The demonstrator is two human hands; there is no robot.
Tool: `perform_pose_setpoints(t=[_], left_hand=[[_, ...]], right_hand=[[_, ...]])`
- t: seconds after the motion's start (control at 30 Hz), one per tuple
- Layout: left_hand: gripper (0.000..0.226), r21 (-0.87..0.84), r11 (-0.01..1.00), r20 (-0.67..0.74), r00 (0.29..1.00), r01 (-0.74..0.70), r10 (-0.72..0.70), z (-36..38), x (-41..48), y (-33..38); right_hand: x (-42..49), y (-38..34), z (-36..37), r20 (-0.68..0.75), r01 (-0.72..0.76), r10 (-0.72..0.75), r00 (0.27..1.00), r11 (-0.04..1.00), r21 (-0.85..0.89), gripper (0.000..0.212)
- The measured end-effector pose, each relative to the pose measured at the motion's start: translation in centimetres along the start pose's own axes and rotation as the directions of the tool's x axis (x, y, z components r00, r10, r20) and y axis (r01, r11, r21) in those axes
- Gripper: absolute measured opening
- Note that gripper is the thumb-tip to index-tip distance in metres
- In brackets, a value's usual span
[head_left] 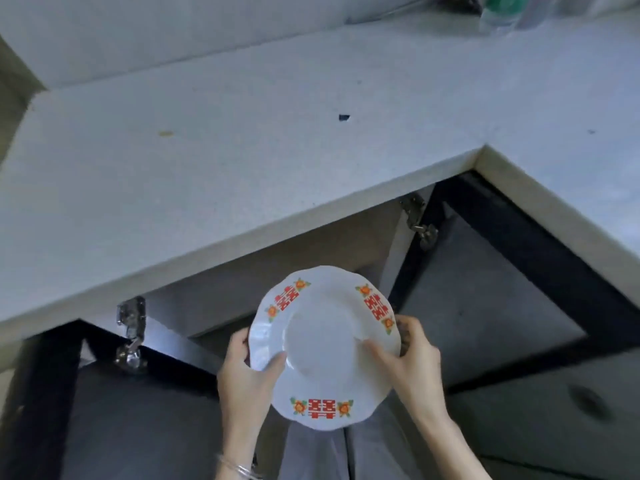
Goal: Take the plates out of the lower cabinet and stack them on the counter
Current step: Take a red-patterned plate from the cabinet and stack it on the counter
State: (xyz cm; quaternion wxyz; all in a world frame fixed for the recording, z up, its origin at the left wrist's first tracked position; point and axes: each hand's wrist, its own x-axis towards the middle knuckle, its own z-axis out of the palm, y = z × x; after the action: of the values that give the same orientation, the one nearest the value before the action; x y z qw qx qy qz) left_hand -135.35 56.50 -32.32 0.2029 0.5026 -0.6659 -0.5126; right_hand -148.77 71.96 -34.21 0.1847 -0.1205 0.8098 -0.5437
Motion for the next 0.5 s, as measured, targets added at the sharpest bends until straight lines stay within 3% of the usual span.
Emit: perform_pose_setpoints(t=[0.2,0.5], left_hand=[[0.042,0.059,0.997,0.139,0.989,0.039,-0.047,-5.2,-5.6,9.5],[0.044,0.077,0.985,0.419,0.902,-0.152,0.107,-11.0,-10.1,25.0]], right_hand=[[-6.9,-9.9,-6.0,-0.034,-0.111,0.109,0.993,0.991,-0.076,0.036],[-14.0,-24.8,-13.6,-0.217,-0.233,0.222,0.951,0.972,-0.027,0.038]])
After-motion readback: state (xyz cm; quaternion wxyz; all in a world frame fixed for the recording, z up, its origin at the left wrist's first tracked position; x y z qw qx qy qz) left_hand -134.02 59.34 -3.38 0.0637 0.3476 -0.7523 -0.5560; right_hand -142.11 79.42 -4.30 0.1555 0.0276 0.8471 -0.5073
